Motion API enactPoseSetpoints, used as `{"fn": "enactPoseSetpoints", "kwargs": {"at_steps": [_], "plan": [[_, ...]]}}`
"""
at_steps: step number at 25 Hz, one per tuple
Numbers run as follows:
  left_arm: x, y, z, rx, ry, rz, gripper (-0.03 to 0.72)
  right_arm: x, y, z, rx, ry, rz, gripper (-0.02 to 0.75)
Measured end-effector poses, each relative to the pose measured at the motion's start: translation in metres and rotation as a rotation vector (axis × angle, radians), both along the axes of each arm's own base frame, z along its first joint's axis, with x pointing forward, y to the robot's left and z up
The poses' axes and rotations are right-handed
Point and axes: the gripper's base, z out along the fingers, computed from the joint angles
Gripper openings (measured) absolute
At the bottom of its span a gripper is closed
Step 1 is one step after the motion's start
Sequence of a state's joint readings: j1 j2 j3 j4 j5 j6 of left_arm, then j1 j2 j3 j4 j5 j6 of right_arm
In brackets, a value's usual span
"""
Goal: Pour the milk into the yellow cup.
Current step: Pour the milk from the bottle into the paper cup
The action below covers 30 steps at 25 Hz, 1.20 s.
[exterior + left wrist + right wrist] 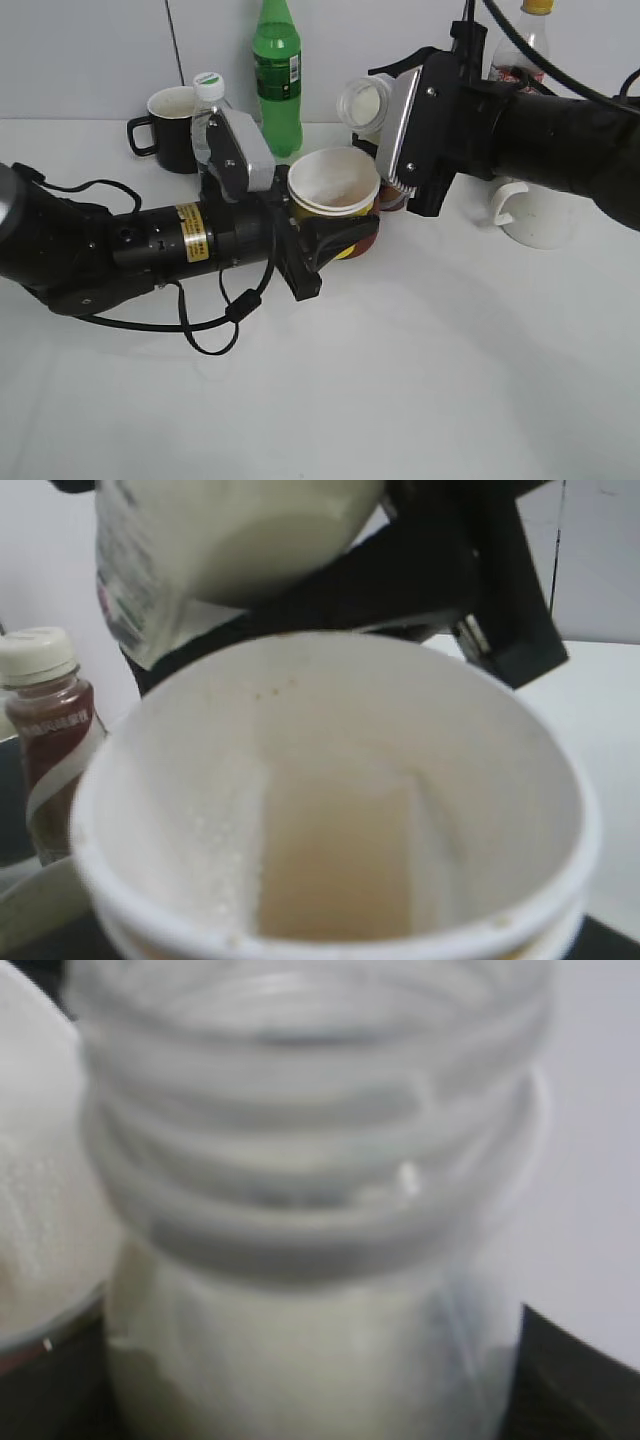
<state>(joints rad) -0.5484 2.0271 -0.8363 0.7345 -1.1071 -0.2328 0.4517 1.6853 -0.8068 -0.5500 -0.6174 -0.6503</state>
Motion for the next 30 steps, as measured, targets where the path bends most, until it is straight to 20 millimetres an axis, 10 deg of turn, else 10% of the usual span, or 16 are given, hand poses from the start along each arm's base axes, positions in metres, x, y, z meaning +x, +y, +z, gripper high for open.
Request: {"fn": "enactPoseSetpoints", "kwargs": {"at_steps": [30], "plan": [[-0.0033,-0.0022,-0.0006,0.024,-0.019,-0.054,0.405,0.0001,0.0,0.0001,-0.229,-0.221,0.076,0.489]]}}
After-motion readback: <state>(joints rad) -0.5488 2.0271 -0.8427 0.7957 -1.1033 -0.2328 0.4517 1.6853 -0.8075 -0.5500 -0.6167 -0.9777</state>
